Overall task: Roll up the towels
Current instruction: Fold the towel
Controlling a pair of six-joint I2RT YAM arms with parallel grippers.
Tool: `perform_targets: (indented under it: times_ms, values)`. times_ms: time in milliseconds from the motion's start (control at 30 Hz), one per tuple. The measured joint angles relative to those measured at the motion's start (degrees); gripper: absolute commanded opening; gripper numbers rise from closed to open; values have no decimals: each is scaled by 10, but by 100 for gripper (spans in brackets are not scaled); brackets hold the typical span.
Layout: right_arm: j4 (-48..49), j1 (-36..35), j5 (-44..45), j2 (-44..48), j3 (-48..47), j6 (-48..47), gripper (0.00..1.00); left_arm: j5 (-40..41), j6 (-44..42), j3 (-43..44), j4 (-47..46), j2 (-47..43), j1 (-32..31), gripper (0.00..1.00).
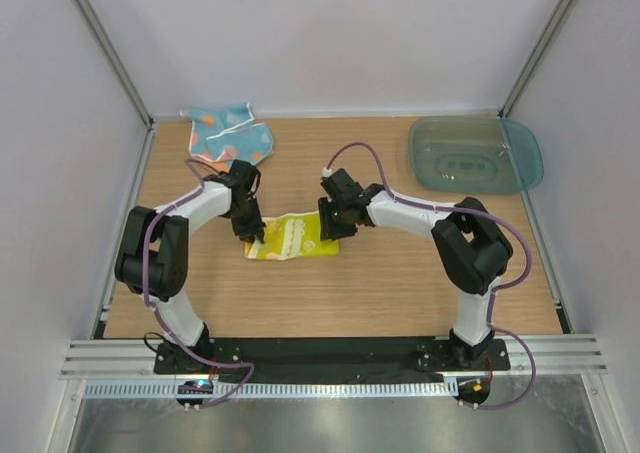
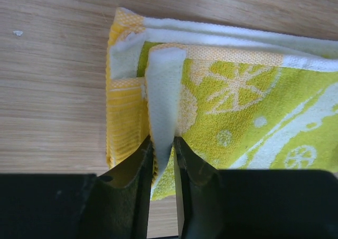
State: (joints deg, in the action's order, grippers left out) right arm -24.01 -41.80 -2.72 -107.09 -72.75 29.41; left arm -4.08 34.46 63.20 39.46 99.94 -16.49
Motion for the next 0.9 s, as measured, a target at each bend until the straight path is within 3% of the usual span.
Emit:
perform_targets:
  times_ms: [267,467,633,900]
  values:
    - [16,2,-7,-17,27,-2,41,27,-8,46,2,6,0,15]
    - [27,3,-14,-14,32,1,46,78,-19,55,6,6,0,16]
    - [28,2,-25,-13,31,5,56,114,-19,54,11,17,0,26]
    - [-33,-1,-35,-9,-12,-5,58,185,-14,63,51,29,-13,43]
